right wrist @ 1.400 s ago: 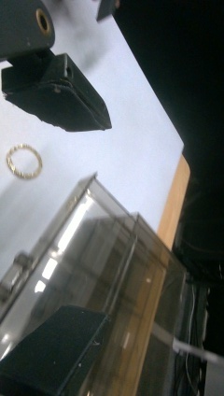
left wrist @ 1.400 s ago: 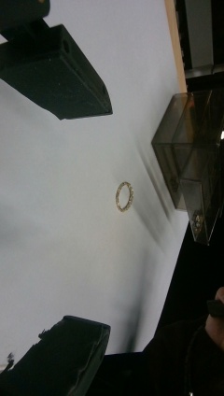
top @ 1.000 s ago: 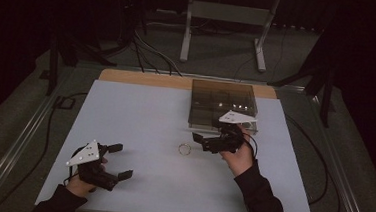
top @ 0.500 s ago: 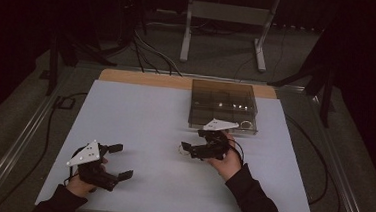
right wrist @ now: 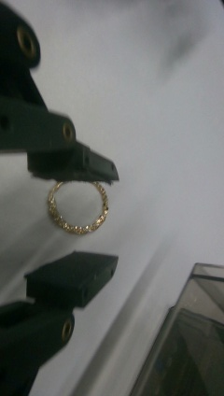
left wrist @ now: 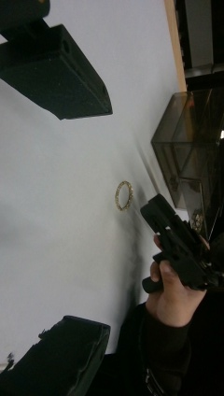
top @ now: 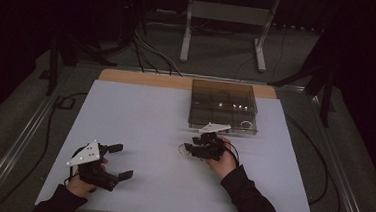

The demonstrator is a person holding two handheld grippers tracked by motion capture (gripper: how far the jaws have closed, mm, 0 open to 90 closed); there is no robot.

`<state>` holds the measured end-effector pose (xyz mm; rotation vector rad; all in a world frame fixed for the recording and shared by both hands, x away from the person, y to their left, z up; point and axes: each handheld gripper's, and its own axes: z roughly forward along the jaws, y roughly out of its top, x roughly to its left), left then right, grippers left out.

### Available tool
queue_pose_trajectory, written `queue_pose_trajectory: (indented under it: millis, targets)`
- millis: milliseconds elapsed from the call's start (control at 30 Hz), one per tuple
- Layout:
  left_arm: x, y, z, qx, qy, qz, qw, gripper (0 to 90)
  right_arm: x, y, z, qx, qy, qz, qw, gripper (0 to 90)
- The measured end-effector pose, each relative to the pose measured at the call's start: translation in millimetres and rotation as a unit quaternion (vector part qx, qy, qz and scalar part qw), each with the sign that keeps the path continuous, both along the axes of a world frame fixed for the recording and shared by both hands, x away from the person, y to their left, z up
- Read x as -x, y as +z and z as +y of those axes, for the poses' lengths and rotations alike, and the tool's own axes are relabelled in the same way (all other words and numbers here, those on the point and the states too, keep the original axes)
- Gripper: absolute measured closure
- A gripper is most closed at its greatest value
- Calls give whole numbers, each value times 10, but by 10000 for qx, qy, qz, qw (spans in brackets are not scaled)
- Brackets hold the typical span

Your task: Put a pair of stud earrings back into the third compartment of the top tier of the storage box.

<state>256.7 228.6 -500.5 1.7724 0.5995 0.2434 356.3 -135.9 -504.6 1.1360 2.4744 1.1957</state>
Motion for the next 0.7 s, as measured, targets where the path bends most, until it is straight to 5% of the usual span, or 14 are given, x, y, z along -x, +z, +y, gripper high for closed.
queue_pose_trajectory:
  millis: [567, 700]
  targets:
    - [-2, -5, 1, -11, -7, 11, 10000, 5, -43, -184, 112, 623, 34, -105, 9980, 736]
    - [-1, -5, -2, -15, -6, 8, 10000, 5, -20, -187, 134, 794, 69, -272, 9964, 781]
